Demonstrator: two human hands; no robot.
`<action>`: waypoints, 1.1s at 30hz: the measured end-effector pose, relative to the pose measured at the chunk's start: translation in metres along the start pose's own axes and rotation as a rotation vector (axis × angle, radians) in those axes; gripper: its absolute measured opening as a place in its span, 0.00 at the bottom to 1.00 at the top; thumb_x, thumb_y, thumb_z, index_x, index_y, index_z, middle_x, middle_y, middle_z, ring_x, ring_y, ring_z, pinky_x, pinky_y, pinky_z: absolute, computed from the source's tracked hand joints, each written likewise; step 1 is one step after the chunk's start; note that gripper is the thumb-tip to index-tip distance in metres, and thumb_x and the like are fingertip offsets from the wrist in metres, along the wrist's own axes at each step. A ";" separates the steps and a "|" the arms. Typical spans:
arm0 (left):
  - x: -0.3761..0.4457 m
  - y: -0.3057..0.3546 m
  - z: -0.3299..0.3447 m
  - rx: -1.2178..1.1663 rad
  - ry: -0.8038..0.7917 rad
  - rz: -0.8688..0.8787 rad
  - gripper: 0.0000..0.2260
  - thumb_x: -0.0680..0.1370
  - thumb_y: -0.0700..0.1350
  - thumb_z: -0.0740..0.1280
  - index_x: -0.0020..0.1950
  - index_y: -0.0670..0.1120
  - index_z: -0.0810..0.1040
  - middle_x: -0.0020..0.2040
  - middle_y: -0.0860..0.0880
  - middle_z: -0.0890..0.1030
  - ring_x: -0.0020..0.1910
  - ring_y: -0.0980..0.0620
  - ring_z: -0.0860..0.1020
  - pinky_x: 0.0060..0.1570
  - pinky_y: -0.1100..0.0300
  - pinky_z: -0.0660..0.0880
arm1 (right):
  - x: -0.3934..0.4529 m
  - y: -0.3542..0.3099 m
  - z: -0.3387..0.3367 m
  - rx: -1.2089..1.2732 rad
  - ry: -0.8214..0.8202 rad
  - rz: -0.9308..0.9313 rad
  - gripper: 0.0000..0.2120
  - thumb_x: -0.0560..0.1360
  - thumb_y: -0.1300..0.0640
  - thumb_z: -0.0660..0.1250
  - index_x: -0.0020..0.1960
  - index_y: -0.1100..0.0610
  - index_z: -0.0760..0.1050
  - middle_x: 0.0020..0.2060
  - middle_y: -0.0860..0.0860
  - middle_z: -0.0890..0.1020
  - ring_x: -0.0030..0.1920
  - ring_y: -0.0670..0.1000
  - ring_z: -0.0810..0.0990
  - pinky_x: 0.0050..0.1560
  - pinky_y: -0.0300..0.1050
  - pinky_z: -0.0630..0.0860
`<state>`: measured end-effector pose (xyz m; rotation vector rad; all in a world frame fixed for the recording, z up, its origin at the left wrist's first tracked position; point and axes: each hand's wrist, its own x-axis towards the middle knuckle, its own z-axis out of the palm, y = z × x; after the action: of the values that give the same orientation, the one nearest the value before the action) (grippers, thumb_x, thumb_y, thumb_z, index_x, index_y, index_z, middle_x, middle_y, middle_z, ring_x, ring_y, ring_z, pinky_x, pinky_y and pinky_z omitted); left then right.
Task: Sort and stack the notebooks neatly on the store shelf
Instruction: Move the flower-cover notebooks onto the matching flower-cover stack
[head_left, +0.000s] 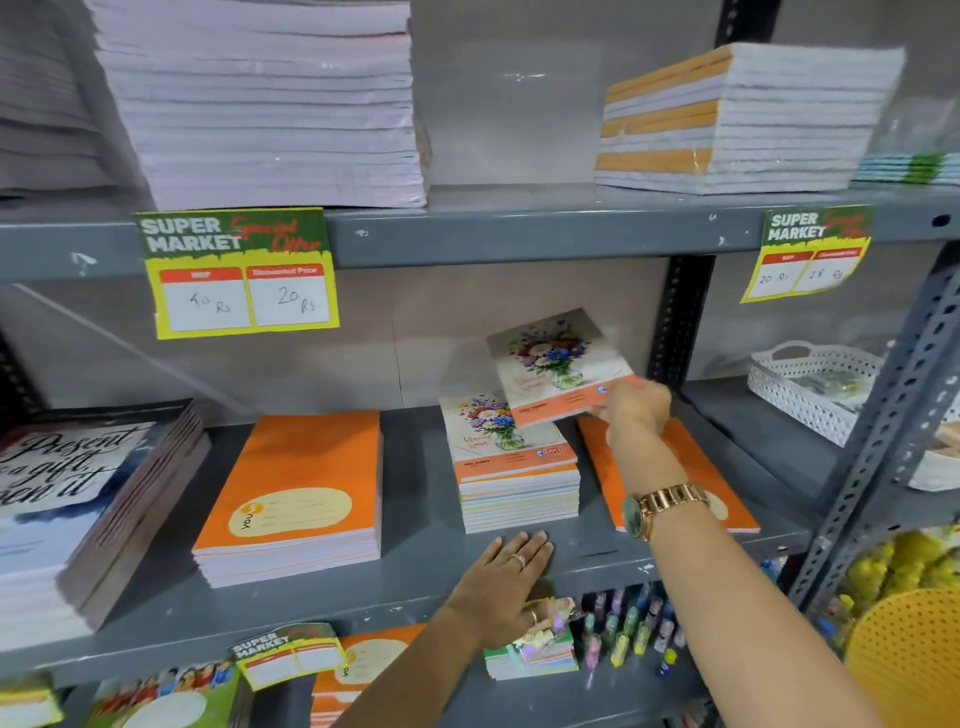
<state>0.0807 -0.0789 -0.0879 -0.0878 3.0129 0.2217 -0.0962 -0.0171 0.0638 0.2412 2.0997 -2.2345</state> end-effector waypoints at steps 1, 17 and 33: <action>-0.004 -0.002 -0.001 -0.005 -0.006 -0.002 0.30 0.81 0.56 0.52 0.76 0.47 0.41 0.79 0.50 0.42 0.77 0.51 0.41 0.76 0.53 0.40 | -0.005 0.006 0.006 0.043 -0.039 0.049 0.13 0.75 0.67 0.61 0.59 0.65 0.72 0.52 0.60 0.80 0.39 0.61 0.83 0.46 0.52 0.81; -0.009 -0.004 0.000 -0.013 -0.039 -0.033 0.32 0.79 0.56 0.55 0.76 0.48 0.41 0.79 0.49 0.43 0.77 0.49 0.42 0.77 0.49 0.41 | -0.030 0.064 0.014 -0.533 -0.126 -0.143 0.16 0.70 0.53 0.73 0.50 0.66 0.79 0.47 0.63 0.84 0.49 0.60 0.83 0.49 0.48 0.79; 0.020 0.030 -0.012 -0.120 0.040 -0.053 0.29 0.81 0.54 0.52 0.76 0.42 0.46 0.79 0.44 0.47 0.77 0.49 0.46 0.77 0.53 0.45 | -0.003 0.068 -0.035 -0.613 0.051 -0.268 0.16 0.78 0.52 0.63 0.47 0.66 0.78 0.46 0.64 0.83 0.49 0.63 0.80 0.39 0.43 0.67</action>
<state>0.0575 -0.0525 -0.0747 -0.1849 3.0305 0.3996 -0.0799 0.0125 -0.0045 -0.0246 2.8514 -1.5753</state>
